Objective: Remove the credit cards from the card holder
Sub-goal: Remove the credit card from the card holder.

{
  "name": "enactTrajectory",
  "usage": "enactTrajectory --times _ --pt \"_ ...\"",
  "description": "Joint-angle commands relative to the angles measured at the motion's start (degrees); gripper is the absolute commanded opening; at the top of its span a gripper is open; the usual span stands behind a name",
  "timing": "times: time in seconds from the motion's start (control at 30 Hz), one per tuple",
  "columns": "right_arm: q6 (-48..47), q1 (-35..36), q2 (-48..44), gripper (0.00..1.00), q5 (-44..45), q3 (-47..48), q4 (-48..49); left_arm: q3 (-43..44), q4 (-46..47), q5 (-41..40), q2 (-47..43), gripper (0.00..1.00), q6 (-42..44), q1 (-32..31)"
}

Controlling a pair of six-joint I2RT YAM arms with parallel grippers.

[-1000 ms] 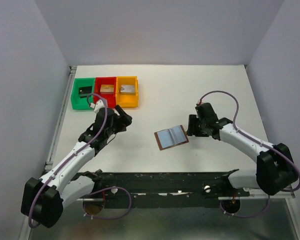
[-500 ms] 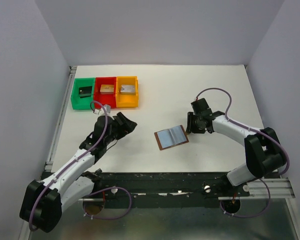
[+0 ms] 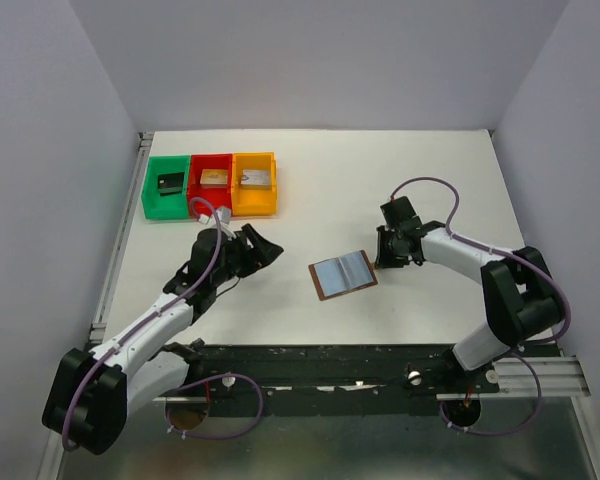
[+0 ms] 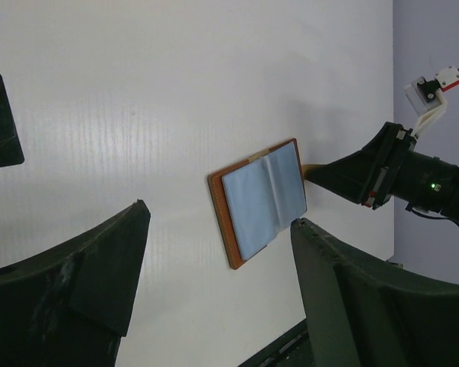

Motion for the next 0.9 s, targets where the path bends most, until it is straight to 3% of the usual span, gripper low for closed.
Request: enactTrajectory --times 0.0,0.07,0.17,0.5,0.87 --pt "-0.58 -0.52 1.45 0.26 -1.82 1.48 1.65 0.62 3.35 4.38 2.45 0.86 0.74 -0.97" --pt "-0.76 -0.52 1.45 0.2 -1.91 1.57 1.83 1.06 3.71 5.09 3.6 0.86 0.92 -1.68" --pt "-1.02 -0.52 0.49 0.01 -1.91 1.13 1.74 2.64 3.36 5.7 5.53 0.84 1.71 -2.82" --pt "-3.39 -0.35 -12.6 0.0 -16.31 -7.13 5.52 13.89 -0.24 9.39 17.12 0.73 8.91 -10.29" --pt "-4.36 -0.44 -18.49 0.0 -23.0 -8.1 5.69 26.02 -4.99 15.37 31.98 0.63 15.24 -14.6"
